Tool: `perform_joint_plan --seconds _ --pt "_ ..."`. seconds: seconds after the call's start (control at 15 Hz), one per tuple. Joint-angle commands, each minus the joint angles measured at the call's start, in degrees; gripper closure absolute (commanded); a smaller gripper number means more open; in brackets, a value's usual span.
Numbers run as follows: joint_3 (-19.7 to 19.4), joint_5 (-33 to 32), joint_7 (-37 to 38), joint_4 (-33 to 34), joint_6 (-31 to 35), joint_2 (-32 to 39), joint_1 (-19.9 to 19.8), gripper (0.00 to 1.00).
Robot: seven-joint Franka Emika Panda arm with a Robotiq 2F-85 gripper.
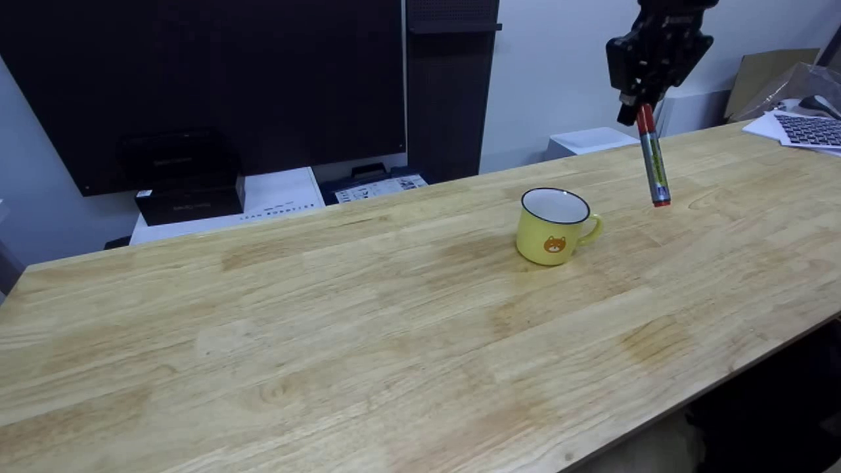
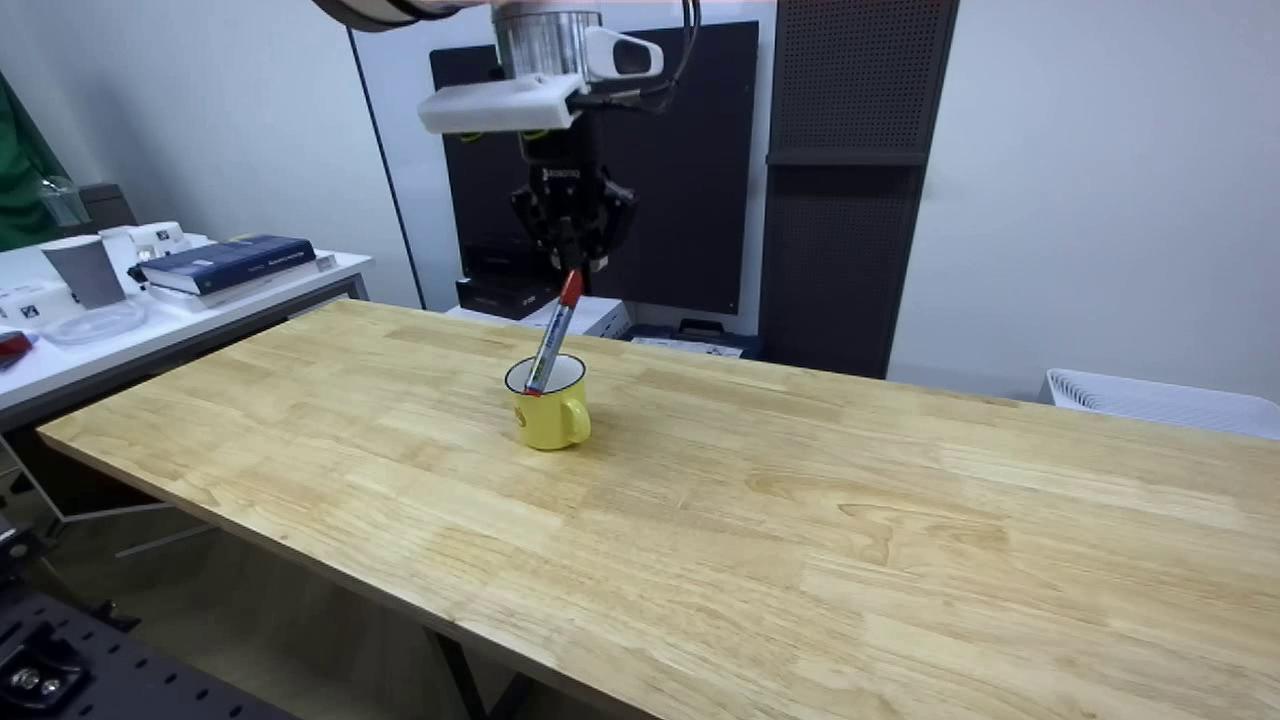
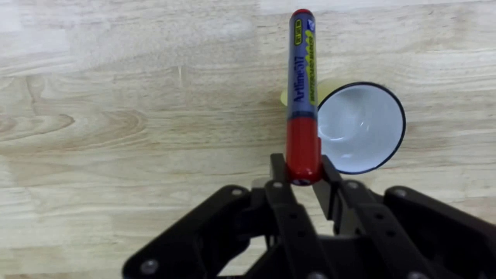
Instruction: Take the red marker out of the yellow mug
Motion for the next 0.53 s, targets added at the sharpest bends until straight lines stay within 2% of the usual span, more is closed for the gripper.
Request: perform_joint_plan --seconds 0.0,0.47 --pt "1.44 3.18 -1.89 5.40 -4.97 5.20 -2.36 0.94" --pt "2.18 7.20 -5.69 12.16 -9.39 14.74 -6.90 0.94"
